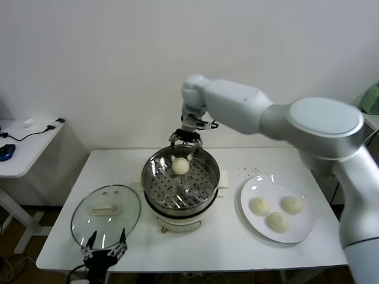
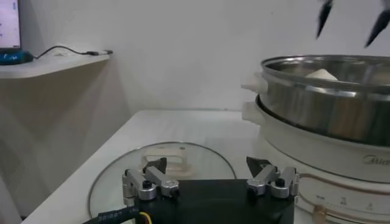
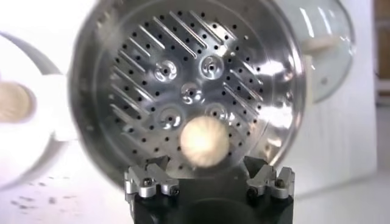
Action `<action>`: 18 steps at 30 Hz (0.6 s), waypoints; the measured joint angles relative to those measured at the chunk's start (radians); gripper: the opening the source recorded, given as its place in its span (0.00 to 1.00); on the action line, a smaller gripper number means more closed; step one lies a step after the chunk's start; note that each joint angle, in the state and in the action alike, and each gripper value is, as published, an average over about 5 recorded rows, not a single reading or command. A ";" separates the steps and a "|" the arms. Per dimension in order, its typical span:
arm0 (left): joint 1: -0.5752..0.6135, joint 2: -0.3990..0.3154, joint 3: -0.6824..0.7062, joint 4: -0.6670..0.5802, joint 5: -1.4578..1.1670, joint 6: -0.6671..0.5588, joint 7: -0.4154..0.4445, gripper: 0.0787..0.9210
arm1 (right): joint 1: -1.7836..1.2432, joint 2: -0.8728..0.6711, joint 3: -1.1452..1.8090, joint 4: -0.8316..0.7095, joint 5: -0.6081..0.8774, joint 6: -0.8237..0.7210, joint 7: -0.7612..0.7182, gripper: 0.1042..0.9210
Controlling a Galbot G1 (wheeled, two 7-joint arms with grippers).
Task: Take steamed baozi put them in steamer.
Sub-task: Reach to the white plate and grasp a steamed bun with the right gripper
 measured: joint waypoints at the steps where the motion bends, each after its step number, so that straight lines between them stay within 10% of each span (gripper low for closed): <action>1: 0.000 0.001 0.000 0.000 0.000 0.000 0.000 0.88 | 0.023 -0.033 -0.025 0.025 0.029 -0.038 0.002 0.88; 18: -0.019 0.009 -0.002 0.016 -0.009 -0.005 -0.001 0.88 | 0.111 -0.466 -0.349 0.447 0.330 -0.639 0.217 0.88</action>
